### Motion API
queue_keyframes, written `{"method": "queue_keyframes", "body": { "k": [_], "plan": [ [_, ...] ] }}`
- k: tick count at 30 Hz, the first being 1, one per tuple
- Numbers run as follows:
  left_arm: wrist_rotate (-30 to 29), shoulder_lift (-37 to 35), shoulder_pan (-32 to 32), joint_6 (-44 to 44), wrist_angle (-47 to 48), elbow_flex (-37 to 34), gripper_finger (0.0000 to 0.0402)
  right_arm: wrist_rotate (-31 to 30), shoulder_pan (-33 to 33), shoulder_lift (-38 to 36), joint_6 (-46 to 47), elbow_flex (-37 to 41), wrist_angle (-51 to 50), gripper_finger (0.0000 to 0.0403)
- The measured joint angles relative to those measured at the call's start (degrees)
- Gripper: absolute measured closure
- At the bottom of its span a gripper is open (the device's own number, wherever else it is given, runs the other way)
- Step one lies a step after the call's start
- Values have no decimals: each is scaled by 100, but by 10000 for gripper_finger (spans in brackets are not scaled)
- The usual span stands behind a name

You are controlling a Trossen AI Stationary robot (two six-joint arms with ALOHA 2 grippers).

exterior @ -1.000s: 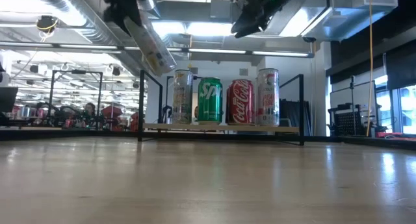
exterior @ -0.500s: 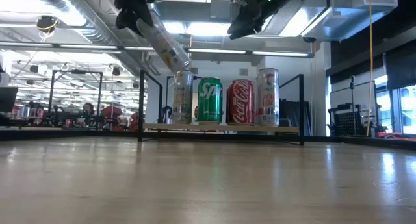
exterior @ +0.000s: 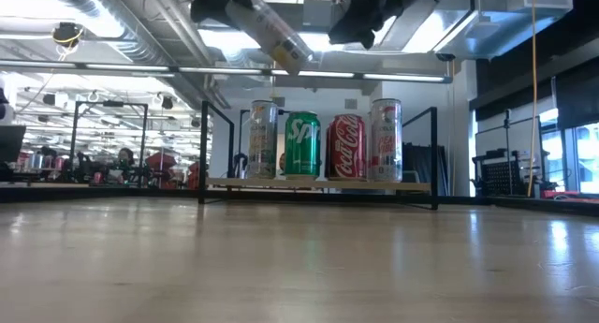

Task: Place canned beverage on shelf
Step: Put the white yellow soda can on the shelf aligned with the other white yellow soda can

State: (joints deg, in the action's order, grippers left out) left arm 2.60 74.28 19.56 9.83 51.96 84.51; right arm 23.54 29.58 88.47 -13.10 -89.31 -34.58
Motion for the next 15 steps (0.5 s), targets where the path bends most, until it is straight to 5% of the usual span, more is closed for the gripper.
{"method": "queue_keyframes", "body": {
  "k": [10,15],
  "plan": [
    [-85,0,-288,115,-44,0,185,296,-524,0,250,99,332,368],
    [-52,0,-288,73,-304,0,185,-258,-785,37,142,335,493,393]
  ]
}}
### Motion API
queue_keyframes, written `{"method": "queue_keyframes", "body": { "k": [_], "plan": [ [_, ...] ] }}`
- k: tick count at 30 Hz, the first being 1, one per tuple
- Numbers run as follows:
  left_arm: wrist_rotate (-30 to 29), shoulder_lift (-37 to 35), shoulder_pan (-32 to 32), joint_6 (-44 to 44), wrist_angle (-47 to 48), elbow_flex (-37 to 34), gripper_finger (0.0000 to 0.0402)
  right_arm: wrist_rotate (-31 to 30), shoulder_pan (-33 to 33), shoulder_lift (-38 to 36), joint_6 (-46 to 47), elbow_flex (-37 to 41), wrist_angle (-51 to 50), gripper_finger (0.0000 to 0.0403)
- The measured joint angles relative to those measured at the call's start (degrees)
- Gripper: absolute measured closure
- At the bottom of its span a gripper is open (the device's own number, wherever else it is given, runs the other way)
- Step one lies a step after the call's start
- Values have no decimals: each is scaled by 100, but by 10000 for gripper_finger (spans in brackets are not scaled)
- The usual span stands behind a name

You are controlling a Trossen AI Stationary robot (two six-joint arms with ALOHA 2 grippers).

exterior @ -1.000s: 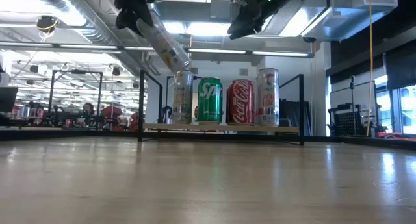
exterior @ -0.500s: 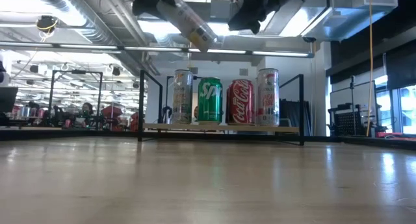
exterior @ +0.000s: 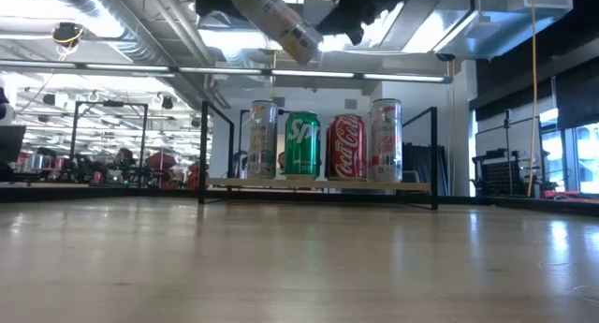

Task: Place canned beverage on shelf
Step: Put the white yellow soda can on the shelf aligned with the other white yellow soda can

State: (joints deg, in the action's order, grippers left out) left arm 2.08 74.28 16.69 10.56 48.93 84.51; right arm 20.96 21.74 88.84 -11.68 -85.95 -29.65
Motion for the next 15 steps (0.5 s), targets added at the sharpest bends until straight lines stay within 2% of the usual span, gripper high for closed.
{"method": "queue_keyframes", "body": {
  "k": [15],
  "plan": [
    [-101,-7,56,-19,-677,0,185,-230,-374,303,-39,42,68,401]
  ]
}}
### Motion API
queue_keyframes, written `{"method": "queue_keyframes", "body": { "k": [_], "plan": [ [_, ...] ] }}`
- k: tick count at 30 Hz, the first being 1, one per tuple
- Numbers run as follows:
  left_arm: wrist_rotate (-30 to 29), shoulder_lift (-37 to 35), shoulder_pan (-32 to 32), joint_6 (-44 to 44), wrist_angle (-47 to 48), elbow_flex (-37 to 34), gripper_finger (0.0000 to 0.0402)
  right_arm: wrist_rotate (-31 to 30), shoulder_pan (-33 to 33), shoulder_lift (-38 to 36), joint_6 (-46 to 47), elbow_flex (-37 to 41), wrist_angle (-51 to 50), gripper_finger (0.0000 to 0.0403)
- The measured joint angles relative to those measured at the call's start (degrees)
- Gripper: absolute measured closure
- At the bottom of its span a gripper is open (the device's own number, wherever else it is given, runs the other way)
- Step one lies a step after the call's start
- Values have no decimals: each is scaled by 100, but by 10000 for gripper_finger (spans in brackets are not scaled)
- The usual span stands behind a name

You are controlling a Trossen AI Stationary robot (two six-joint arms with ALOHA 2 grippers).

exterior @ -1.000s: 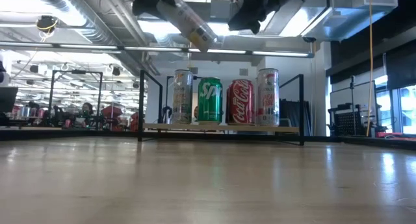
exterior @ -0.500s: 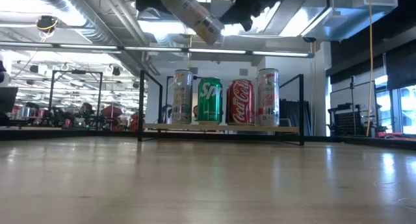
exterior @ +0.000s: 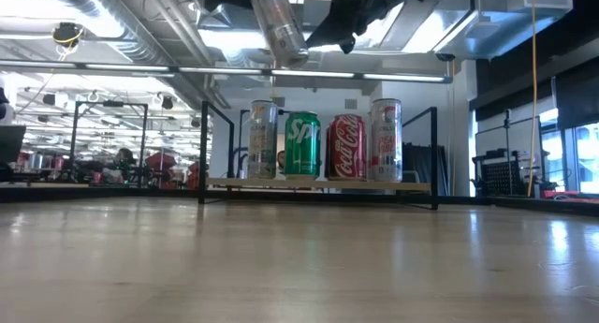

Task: Place canned beverage on shelf
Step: Put the white yellow soda can on the shelf aligned with the other white yellow soda can

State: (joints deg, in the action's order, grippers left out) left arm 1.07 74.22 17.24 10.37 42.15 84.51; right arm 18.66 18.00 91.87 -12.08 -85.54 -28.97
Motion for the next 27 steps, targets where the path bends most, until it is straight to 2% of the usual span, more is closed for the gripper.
{"method": "queue_keyframes", "body": {
  "k": [7,14,19,27],
  "plan": [
    [-99,49,14,-13,40,4,185,-87,1,27,-2,2,129,402],
    [-181,214,54,-191,934,9,185,-630,0,-351,-316,-320,-733,402],
    [-212,567,228,-722,1246,9,185,-1018,5,-493,-361,-323,-938,402],
    [-21,1379,706,-1828,1052,9,185,-1024,2,-511,-294,-154,-1083,402]
  ]
}}
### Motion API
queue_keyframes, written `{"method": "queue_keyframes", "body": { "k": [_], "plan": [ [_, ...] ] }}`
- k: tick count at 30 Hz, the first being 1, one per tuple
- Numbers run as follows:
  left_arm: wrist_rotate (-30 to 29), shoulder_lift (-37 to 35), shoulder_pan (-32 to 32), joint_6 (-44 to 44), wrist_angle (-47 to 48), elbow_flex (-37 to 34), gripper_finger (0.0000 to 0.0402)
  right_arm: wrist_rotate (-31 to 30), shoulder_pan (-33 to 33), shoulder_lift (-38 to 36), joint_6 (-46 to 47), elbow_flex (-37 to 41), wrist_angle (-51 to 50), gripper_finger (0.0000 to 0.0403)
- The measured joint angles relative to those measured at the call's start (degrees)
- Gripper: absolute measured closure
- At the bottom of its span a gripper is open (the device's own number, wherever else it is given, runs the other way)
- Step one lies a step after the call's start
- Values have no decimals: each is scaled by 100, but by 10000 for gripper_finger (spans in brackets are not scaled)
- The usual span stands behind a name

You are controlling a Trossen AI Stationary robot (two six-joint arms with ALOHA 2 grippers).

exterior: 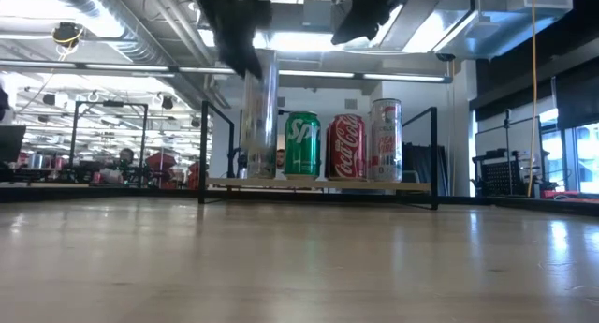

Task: Place canned beverage on shelf
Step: Put the white yellow soda can on the shelf aligned with the other white yellow soda can

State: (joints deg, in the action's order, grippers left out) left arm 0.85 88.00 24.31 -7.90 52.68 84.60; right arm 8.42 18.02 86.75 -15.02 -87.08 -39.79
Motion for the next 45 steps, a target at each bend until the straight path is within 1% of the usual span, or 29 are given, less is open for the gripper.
{"method": "queue_keyframes", "body": {
  "k": [3,7,14,25,29,35,40,45],
  "plan": [
    [-27,251,163,-275,-4,-2,185,-2,0,-2,106,48,-21,402],
    [-17,424,351,-671,-257,-2,185,-8,0,-2,115,58,-80,402],
    [389,586,726,-952,-283,-4,185,-6,0,-2,161,58,-69,402],
    [480,796,779,-1087,-401,-9,185,-8,0,-2,167,56,118,402],
    [458,796,779,-1084,-397,-9,174,-8,0,-2,167,58,118,402],
    [387,801,746,-891,-390,-9,150,-6,0,-2,167,58,118,402],
    [-22,801,624,-918,-395,-9,132,-6,0,-2,167,58,118,402],
    [-271,780,494,-922,-377,-9,119,-6,0,-2,167,58,118,402]
  ]
}}
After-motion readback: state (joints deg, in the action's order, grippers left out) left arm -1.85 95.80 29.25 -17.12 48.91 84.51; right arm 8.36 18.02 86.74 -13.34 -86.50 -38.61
